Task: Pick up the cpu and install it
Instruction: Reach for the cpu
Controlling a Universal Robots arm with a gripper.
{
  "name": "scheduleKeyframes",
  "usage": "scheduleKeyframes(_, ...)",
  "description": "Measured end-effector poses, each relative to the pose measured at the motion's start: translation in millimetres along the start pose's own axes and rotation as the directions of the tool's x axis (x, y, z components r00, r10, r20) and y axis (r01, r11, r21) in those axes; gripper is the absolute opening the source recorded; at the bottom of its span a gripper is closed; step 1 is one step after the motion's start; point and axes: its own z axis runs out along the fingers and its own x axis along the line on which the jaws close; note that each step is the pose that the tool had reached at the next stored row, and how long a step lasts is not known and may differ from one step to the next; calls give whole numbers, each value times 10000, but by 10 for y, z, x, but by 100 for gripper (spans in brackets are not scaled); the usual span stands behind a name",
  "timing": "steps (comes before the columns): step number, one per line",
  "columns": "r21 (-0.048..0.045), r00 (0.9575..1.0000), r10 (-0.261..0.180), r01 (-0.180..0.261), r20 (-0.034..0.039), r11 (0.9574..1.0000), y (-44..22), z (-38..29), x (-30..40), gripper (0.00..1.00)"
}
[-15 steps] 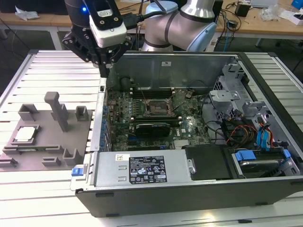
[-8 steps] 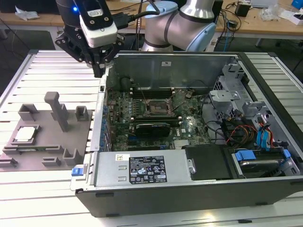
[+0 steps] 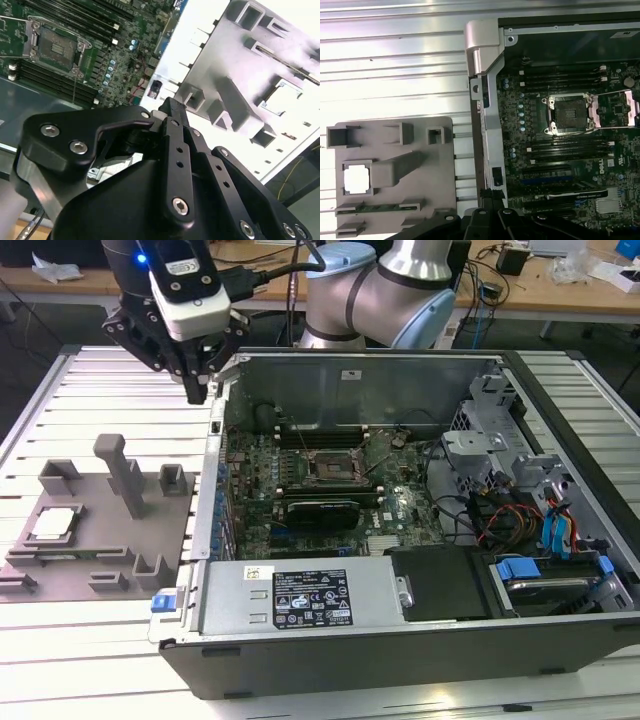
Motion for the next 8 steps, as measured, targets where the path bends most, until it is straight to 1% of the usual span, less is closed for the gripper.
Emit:
scheduleKeyframes(2, -1, 10000, -1, 1, 0, 10000, -3, -1, 41, 11)
scheduleKeyframes(4, 0, 10000, 0, 0, 0, 10000, -7, -3, 100, 11)
scheduleKeyframes(8, -1, 10000, 0, 0, 1, 10000, -13, -4, 168, 11)
